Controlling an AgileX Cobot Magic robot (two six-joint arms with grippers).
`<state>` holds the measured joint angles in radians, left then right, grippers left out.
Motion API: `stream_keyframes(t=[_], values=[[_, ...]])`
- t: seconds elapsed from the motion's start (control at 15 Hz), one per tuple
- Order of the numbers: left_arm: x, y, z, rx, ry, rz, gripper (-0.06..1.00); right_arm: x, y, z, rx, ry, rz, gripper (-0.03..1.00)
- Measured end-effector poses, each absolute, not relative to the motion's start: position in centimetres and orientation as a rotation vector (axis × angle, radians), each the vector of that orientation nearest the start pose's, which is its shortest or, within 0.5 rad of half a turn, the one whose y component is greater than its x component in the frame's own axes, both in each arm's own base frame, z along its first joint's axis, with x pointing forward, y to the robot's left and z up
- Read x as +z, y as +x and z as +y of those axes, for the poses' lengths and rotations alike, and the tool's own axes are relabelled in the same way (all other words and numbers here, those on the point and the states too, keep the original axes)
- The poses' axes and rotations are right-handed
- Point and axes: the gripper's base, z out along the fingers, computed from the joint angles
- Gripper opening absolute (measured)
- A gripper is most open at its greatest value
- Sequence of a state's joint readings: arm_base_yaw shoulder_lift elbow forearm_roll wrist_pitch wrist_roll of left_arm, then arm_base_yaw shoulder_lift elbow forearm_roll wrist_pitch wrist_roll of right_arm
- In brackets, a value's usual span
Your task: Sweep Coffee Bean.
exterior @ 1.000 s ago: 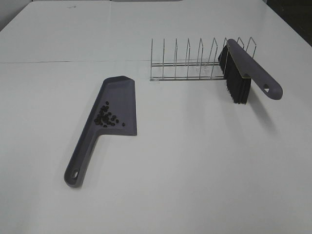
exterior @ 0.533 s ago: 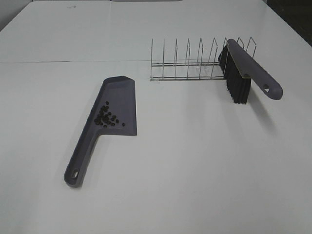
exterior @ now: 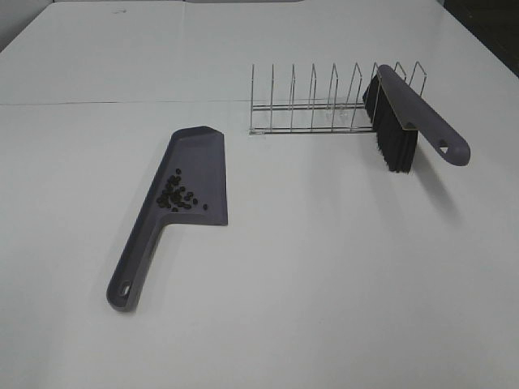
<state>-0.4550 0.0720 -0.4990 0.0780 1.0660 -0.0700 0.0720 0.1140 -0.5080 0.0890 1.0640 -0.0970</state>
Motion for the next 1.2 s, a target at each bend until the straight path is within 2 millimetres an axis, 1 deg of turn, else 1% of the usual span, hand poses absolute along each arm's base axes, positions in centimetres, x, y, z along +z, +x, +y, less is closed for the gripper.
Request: stream_keyframes(t=[0.13, 0.27, 0.33, 0.53, 0.67, 0.87, 1.2], values=[[27.7, 0.8, 0.3, -0.199, 0.375, 2.092, 0.67, 27.9, 1.1, 0.8, 0.094, -0.18, 2.144, 0.73], [27.7, 0.8, 0.4, -0.135, 0.261, 2.106, 0.67, 27.9, 1.1, 0.8, 0.094, -0.18, 2.144, 0.73], [27.7, 0.7, 0.5, -0.07, 0.146, 2.115, 0.67, 27.9, 0.9, 0.8, 0.094, -0.18, 2.13, 0.73], [27.7, 0.6, 0.6, 0.001, 0.019, 2.118, 0.67, 28.0, 0.2, 0.7, 0.058, -0.117, 2.088, 0.73], [27.7, 0.2, 0.6, 0.021, -0.02, 2.093, 0.67, 28.0, -0.4, 0.7, 0.023, -0.064, 2.041, 0.73], [27.7, -0.5, 0.6, 0.028, -0.04, 2.043, 0.67, 28.0, -0.7, 0.8, 0.013, -0.048, 2.026, 0.73], [27.7, -0.5, 0.6, 0.028, -0.04, 2.043, 0.67, 28.0, -0.7, 0.8, 0.013, -0.047, 2.026, 0.73]])
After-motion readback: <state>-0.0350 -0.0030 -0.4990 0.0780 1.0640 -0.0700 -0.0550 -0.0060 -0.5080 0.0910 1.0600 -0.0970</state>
